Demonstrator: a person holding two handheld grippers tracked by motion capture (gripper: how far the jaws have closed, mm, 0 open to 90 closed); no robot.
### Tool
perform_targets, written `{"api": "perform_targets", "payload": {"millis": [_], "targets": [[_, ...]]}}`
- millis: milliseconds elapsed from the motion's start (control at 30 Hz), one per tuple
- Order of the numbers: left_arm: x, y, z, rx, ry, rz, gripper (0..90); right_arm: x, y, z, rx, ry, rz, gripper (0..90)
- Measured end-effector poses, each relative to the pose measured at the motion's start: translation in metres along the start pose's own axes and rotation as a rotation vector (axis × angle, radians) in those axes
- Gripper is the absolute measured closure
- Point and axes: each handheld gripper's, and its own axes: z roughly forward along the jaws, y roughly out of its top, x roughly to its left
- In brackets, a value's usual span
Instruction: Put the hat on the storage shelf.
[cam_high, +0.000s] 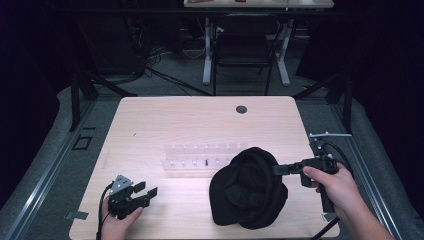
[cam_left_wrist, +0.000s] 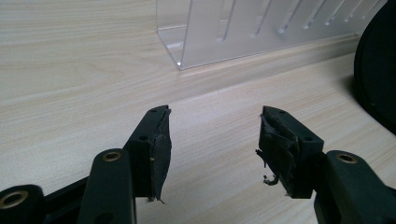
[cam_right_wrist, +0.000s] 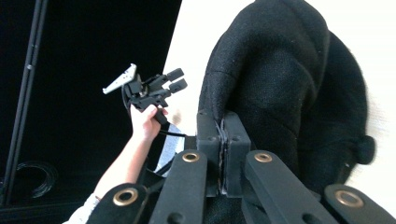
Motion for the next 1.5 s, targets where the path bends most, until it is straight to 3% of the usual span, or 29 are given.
{"api": "perform_targets", "payload": {"millis": [167, 1033, 1267, 1500], "targets": [[0.0, 0.0, 0.001, -0.003, 0.001, -0.001, 43.8, 0.008, 0.002, -0.008, -0.044, 0.008, -0.017, 88.7], [-0.001, 0.0, 0.001, 0.004, -0.003, 0.0, 43.8, 0.03, 0.016, -0.035, -0.13, 0.03, -0.045, 88.7], [-0.001, 0.0, 0.001, 0.002, -0.002, -0.001, 43.8, 0.042, 0.023, -0.04, -0.161, 0.035, -0.046, 88.7], [0.0, 0.0, 0.001, 0.003, -0.004, -0.001, 43.8, 0.057, 0.031, -0.045, -0.163, 0.03, -0.079, 88.7]]}}
